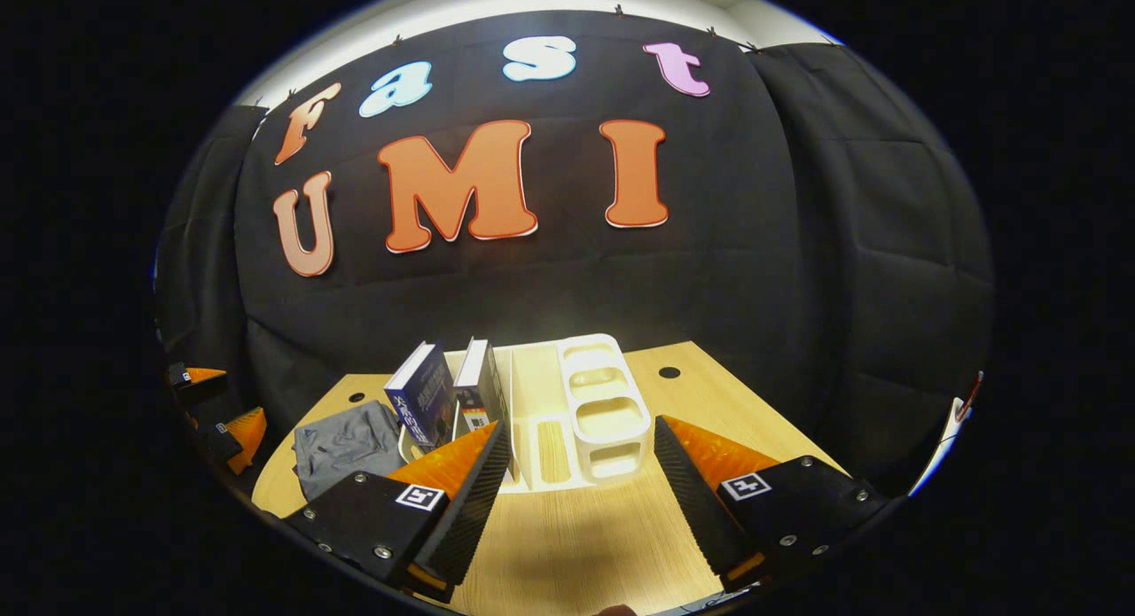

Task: Open the schoolbag, grab two books from the bookshelf and put them into the schoolbag.

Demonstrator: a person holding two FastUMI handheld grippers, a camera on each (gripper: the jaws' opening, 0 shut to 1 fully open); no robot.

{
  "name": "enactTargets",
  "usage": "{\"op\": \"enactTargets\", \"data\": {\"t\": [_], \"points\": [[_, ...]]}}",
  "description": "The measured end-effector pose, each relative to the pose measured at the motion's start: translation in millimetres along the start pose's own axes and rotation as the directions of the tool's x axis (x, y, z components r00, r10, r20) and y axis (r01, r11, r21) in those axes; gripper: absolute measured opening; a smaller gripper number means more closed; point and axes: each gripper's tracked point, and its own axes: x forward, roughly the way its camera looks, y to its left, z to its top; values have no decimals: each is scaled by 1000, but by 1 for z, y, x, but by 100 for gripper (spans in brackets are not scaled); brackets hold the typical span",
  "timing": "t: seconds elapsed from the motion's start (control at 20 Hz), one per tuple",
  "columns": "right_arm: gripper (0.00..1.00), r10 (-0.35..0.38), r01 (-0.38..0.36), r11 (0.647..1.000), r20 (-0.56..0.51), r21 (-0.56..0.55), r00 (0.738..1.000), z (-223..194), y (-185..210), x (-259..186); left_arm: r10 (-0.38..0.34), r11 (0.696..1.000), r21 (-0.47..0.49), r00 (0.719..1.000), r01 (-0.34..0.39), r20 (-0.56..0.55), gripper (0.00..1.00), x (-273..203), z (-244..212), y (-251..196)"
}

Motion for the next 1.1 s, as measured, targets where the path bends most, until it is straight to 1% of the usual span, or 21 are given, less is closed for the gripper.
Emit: {"op": "enactTargets", "data": {"t": [0.25,0.5,0.75,0.9,1.1], "points": [[98,-33,32,999,-48,-25,998,-22,-13,1,-66,990,122,995,74,-71,98,2,-43,-38],[98,-64,61,997,-75,-47,995,-33,-26,1,-103,952,275,986,137,-134,98,8,-86,-67],[98,-90,85,995,-97,-53,991,-40,-32,1,-162,919,318,959,232,-231,97,15,-128,-97],[98,-101,95,994,-111,-58,989,-44,-35,1,-164,903,343,945,259,-284,97,26,-149,-107],[98,-119,112,992,-126,-60,985,-48,-41,2,-146,890,367,933,269,-330,98,42,-170,-106]]}}
